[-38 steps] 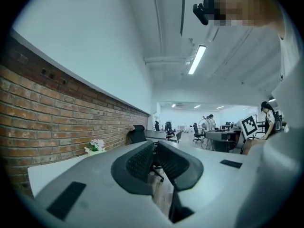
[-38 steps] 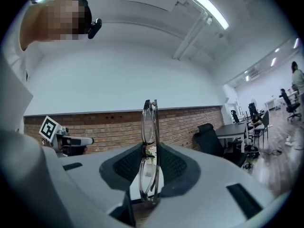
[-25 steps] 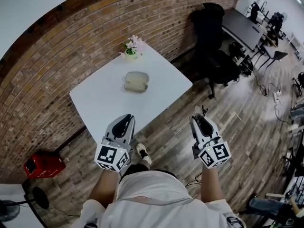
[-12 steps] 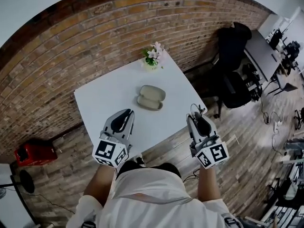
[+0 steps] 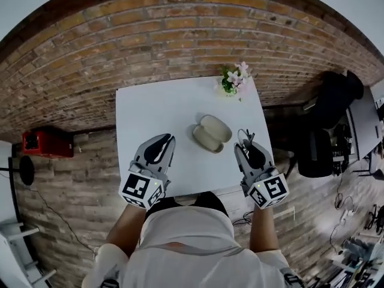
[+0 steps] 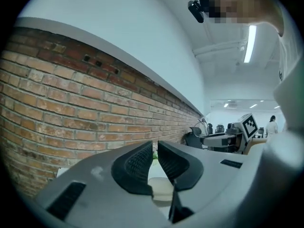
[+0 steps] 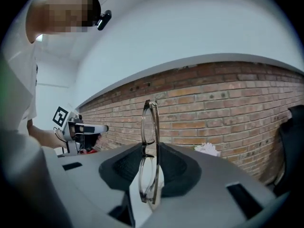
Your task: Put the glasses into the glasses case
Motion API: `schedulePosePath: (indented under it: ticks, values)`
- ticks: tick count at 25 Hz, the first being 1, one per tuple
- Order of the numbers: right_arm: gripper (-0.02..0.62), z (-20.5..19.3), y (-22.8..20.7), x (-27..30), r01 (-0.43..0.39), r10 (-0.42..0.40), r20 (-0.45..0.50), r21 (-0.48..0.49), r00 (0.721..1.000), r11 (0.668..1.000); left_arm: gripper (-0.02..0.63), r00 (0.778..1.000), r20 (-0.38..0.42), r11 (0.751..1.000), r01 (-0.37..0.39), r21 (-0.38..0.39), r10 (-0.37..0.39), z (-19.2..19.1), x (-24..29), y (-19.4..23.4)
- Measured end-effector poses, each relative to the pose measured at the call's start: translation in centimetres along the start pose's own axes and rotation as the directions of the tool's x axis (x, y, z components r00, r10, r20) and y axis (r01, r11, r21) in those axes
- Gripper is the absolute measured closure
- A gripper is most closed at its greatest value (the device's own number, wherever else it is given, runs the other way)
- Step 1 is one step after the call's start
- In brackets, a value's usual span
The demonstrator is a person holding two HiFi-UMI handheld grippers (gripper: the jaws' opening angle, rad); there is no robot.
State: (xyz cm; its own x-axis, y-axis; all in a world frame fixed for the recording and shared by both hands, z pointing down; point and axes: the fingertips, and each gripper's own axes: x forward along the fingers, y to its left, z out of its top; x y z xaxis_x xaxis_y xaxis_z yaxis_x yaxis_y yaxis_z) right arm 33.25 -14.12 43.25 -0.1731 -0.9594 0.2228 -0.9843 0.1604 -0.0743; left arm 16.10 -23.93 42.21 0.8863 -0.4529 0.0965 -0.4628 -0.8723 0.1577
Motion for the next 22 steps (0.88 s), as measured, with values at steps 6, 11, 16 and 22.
schedulePosePath:
  ticks: [6, 11, 16, 22]
  values:
    - [0.437, -3.5, -3.8, 3.9, -0.192, 0.196, -0.160, 0.039, 0.968, 0.981, 0.565, 0.984, -0.018, 0.984, -0.177, -0.007, 0.177, -0.9, 1.1, -0.8]
    - [0.436, -9.6, -3.9, 6.0, -0.295, 0.323, -0.363, 0.132, 0.874, 0.946, 0.565, 0.964, -0.045, 0.965, -0.262, -0.019, 0.261, -2.3, 0.9, -1.6]
    - [0.433, -16.2, -2.6, 8.7, -0.333, 0.360, -0.522, 0.149, 0.773, 0.931, 0.565, 0.950, -0.070, 0.951, -0.307, -0.046, 0.304, -3.7, -0.4, -1.8]
    - [0.433, -23.6, -1.8, 11.9, -0.349, 0.393, -0.688, 0.211, 0.611, 0.913, 0.565, 0.947, -0.100, 0.947, -0.313, -0.078, 0.305, -5.3, -1.6, -2.1]
